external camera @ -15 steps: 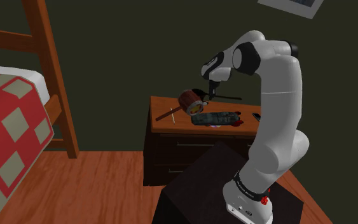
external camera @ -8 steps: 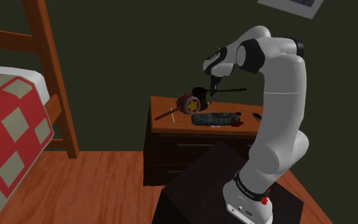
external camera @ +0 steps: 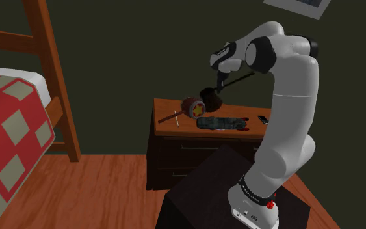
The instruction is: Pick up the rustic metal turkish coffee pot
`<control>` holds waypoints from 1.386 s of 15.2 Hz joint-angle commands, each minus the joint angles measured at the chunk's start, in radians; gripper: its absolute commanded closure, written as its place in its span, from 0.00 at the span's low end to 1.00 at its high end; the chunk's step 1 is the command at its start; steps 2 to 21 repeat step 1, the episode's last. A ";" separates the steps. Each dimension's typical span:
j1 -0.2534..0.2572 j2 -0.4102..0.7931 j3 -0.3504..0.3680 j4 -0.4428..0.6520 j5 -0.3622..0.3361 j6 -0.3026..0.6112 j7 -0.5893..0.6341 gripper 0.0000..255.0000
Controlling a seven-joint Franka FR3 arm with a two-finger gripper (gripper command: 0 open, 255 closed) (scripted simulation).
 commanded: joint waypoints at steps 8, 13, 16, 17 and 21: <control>0.002 -0.006 -0.002 0.002 -0.003 -0.006 0.002 1.00; 0.002 -0.006 -0.002 0.002 -0.003 -0.006 0.002 1.00; 0.002 -0.006 -0.002 0.002 -0.003 -0.006 0.002 1.00; 0.002 -0.006 -0.002 0.002 -0.003 -0.006 0.002 1.00; 0.002 -0.006 -0.002 0.002 -0.003 -0.006 0.002 1.00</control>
